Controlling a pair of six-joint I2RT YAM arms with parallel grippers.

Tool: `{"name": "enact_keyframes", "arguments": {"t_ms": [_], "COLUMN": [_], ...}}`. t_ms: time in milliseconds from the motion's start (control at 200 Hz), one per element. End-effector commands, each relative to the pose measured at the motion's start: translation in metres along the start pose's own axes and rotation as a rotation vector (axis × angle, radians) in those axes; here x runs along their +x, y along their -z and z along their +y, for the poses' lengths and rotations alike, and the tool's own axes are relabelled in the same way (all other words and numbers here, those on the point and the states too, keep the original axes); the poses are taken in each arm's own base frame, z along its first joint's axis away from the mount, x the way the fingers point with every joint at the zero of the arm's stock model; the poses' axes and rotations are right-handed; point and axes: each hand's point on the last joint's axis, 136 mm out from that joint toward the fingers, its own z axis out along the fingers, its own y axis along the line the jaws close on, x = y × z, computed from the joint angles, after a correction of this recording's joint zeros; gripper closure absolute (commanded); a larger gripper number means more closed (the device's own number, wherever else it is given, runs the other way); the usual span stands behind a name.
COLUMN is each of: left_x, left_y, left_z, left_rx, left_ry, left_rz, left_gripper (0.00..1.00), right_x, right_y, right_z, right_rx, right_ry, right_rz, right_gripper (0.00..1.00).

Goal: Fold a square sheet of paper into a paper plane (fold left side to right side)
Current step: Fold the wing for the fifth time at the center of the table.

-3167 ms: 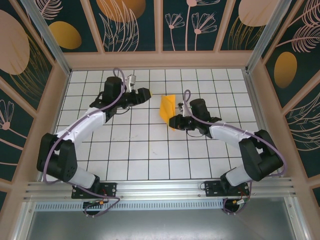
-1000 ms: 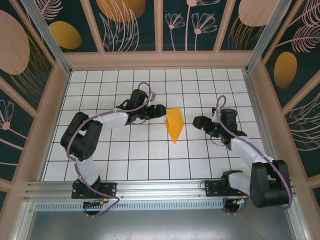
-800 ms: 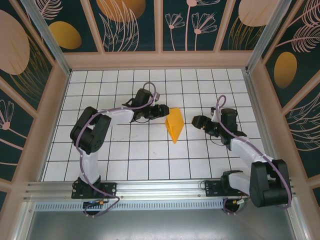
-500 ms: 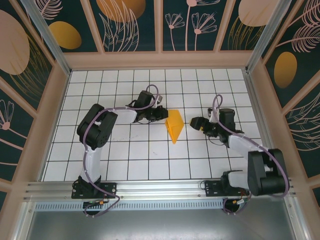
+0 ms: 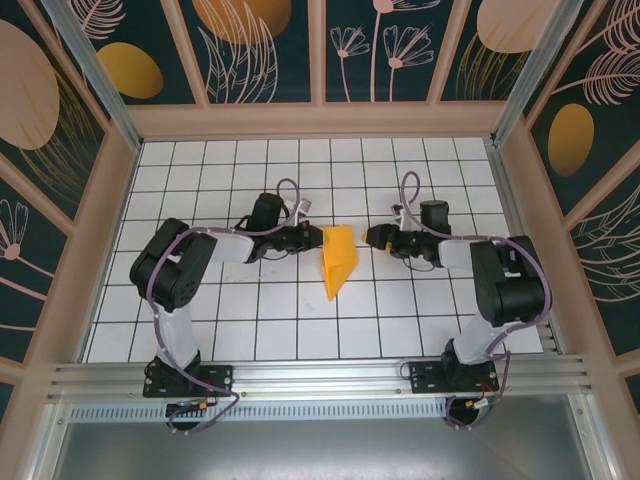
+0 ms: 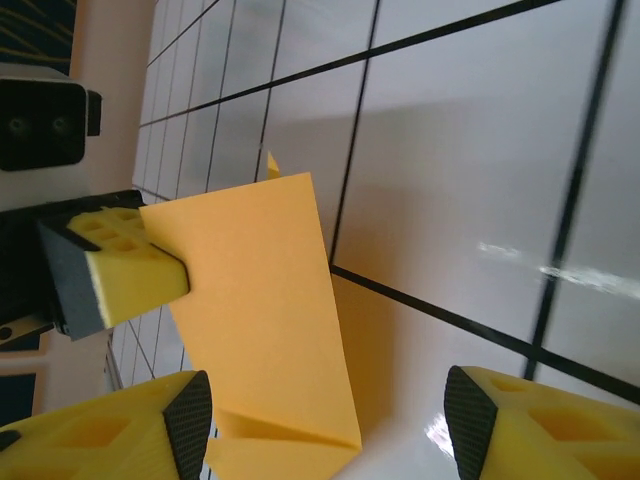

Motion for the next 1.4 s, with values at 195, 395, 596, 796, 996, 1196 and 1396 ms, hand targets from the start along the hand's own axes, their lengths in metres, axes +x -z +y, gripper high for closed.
{"name": "enact_keyframes", "arguments": {"t_ms": [195, 395, 596, 796, 996, 1196, 1396], "left_x": [-0.005, -0.003, -0.004, -0.014, -0.037, -0.037, 0.011], "left_y": [0.016, 0.018, 0.015, 0.025, 0.064, 0.104, 0.092], "left_z": [-0.027, -0.026, -0.010, 0.006, 0.008, -0.021, -0.047], "left_rx": [0.132, 0.142, 0.091, -0.039, -0.310, -0.444, -0.433], "left_ry": [-0.095, -0.089, -0.069, -0.083, -0.180, -0.291, -0.337], "left_rz": [-0.019, -0.017, -0.025, -0.069, -0.169, -0.221, -0.128], "left_gripper": [1.00, 1.00, 1.00, 0.82, 0.45, 0.41, 0.40], "right_x": [0.008, 0.016, 0.017, 0.018, 0.013, 0.012, 0.003], "right_y": [-0.028, -0.036, -0.035, -0.032, -0.025, -0.021, -0.011], "right_z": [0.025, 0.023, 0.024, 0.022, 0.025, 0.034, 0.047], "right_rx": [-0.148, -0.167, -0.156, -0.110, -0.027, 0.031, 0.117], "right_ry": [0.070, 0.047, 0.049, 0.030, -0.001, -0.082, -0.138], "right_rz": [0.078, 0.105, 0.112, 0.114, 0.117, 0.134, 0.092], "right_gripper": [0.35, 0.42, 0.62, 0.91, 0.98, 0.98, 0.99]}}
